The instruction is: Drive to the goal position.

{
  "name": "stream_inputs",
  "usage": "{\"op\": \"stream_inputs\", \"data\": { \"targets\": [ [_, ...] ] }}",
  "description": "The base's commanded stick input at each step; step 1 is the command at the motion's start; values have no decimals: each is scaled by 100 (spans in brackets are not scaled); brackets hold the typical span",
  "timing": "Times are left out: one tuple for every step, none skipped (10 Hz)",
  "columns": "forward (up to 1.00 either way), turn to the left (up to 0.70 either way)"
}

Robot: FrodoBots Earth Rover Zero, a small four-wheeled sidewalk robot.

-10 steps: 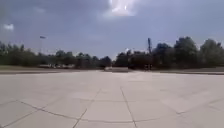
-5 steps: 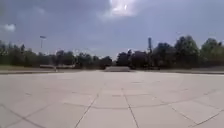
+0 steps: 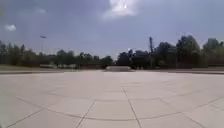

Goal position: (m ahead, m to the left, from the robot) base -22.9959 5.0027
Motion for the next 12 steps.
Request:
{"op": "stream_inputs", "data": {
  "targets": [
    [70, 0],
    [70, 0],
    [70, 0],
    [70, 0],
    [70, 0],
    [70, 0],
    [70, 0],
    [70, 0],
    [70, 0],
    [70, 0],
    [70, 0],
    [70, 0]
  ]
}}
